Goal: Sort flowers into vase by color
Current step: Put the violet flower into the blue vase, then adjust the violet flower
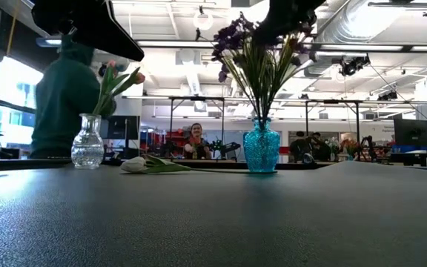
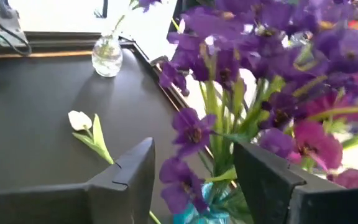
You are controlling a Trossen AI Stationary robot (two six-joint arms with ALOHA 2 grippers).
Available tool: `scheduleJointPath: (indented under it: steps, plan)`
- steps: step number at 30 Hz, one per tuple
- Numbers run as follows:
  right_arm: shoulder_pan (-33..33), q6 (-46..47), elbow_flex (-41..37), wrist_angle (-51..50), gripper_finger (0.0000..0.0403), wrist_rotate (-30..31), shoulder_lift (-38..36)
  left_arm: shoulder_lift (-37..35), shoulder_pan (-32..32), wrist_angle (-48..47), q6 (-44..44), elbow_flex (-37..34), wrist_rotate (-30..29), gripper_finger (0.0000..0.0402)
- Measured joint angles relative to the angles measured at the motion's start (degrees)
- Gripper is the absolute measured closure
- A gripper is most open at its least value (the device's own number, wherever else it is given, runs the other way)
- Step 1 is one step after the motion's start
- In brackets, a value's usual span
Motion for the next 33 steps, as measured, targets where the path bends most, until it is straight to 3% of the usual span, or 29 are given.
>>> scheduleJointPath:
  steps: [11,19,22,28,33]
  plan:
    - [-4.59,3.99,-3.87,-0.53,0.0217,0.38,0.11,0.00,0.00,0.35,0.01,0.00,0.03,0.0275]
    - [-6.91,4.30,-3.87,-2.28,0.0132,-11.78,-3.35,0.00,0.00,0.50,-0.04,0.00,0.02,0.0275]
    - [-7.74,7.66,-3.31,-7.63,0.0106,-15.67,-5.38,0.00,0.00,0.55,-0.06,0.00,0.02,0.0275]
    - [-8.08,13.63,0.16,-21.86,0.0101,-18.91,-8.07,0.00,0.00,0.61,-0.04,0.00,0.02,0.0275]
    - [-7.80,12.53,0.63,-22.47,0.0108,-22.28,-9.74,0.00,0.04,0.70,-0.02,0.00,0.02,0.0275]
